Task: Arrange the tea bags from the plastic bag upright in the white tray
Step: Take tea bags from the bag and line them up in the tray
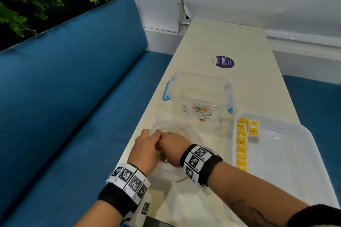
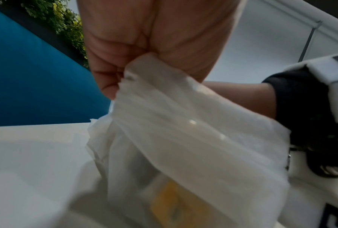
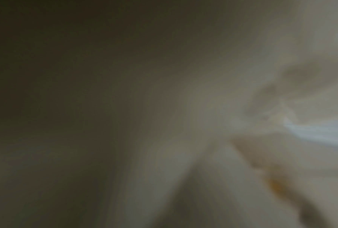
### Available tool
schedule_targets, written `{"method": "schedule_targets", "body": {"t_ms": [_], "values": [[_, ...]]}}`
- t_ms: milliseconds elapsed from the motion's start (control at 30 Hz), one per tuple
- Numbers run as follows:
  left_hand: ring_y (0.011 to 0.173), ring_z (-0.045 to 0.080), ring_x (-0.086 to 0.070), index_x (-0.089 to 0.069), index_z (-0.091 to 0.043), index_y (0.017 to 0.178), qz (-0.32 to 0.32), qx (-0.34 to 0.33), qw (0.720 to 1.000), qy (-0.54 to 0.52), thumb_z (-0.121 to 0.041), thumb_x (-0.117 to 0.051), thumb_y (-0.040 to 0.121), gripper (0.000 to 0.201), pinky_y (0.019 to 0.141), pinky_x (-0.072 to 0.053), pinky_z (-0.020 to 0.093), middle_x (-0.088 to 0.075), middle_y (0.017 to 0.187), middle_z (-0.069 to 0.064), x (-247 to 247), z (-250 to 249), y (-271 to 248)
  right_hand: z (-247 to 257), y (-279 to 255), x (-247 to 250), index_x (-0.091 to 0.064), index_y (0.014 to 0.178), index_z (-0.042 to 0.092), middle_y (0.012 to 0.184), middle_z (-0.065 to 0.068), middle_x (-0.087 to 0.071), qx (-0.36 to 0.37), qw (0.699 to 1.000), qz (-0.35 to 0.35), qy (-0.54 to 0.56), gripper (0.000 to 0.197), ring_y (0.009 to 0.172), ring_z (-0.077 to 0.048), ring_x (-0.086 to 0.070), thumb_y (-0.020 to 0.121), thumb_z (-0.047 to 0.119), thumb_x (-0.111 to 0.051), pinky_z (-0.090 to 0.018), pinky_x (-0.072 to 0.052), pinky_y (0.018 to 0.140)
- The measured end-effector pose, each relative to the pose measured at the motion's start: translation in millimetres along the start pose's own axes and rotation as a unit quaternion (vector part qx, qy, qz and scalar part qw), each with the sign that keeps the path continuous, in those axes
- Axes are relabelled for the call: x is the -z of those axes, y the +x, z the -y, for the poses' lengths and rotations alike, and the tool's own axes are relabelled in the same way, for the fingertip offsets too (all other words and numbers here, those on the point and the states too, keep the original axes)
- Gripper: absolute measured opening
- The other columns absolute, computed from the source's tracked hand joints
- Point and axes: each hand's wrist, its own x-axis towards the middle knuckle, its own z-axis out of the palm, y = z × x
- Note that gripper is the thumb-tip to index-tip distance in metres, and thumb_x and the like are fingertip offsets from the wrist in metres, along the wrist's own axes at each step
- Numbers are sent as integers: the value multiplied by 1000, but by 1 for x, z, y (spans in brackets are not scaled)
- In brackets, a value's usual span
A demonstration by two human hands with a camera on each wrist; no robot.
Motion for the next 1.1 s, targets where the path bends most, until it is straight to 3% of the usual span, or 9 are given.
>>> {"method": "schedule_targets", "body": {"t_ms": [133, 300, 467, 567, 733, 867, 1000, 1100], "values": [[103, 27, -46, -43, -31, 136, -5, 8, 1000, 1, 5, -44, 78, 68, 88, -44, 34, -40, 113, 5, -3, 4, 0, -6, -2, 0, -62, 116, 13, 116, -10, -56, -14, 999, -16, 50, 36, 103, -30, -58, 81, 10, -63, -34, -45, 90], [104, 29, -48, -45, -31, 134, -8, 0, 1000, -8, 1, -46, 81, 62, 91, -45, 36, -41, 112, 6, -3, 1, 1, -11, -6, 5, -63, 115, 13, 111, -15, -60, -37, 994, -43, 94, 29, 105, -30, -56, 88, 15, -54, -32, -40, 93], [106, 27, -46, -44, -31, 135, -2, 5, 1000, -6, 3, -44, 80, 65, 91, -45, 36, -40, 114, 5, -3, -4, 1, -14, -14, 3, -53, 125, 19, 122, -11, -52, -53, 998, 14, -5, 39, 106, -32, -55, 86, 21, -58, -34, -44, 83], [108, 26, -46, -41, -30, 137, -4, 7, 1000, -5, 5, -44, 80, 67, 92, -44, 34, -40, 118, 5, -4, -6, 0, -12, -17, -2, -48, 129, 17, 129, -13, -48, -56, 997, 33, -41, 40, 111, -34, -52, 89, 14, -54, -38, -45, 85], [106, 25, -46, -43, -30, 136, 5, 8, 1000, -6, 6, -43, 80, 67, 92, -45, 34, -40, 117, 4, -5, -6, -3, -12, -13, -5, -55, 123, 11, 120, -15, -55, -63, 997, 31, 24, 40, 106, -32, -57, 84, 4, -58, -33, -46, 85], [105, 26, -47, -42, -30, 135, 9, 2, 1000, 1, 7, -43, 78, 68, 89, -46, 34, -41, 115, 5, -6, -7, -5, -17, -9, -5, -56, 123, 12, 113, -15, -60, -85, 994, 28, 65, 38, 105, -32, -57, 85, 6, -56, -35, -45, 91], [106, 29, -48, -43, -31, 134, 21, 4, 1000, -4, -2, -46, 81, 60, 92, -45, 37, -41, 115, 7, -4, -4, -2, -15, -12, 10, -62, 113, 5, 115, -15, -62, -85, 985, -11, 147, 25, 108, -28, -57, 90, 10, -53, -31, -41, 98], [107, 29, -48, -49, -34, 128, 7, 16, 1000, -22, -13, -48, 83, 49, 93, -46, 38, -44, 115, 6, -4, 0, 1, -13, -24, 31, -62, 85, 14, 96, -10, -64, -73, 976, -67, 192, 10, 92, -24, -58, 83, 4, -58, -20, -36, 76]]}}
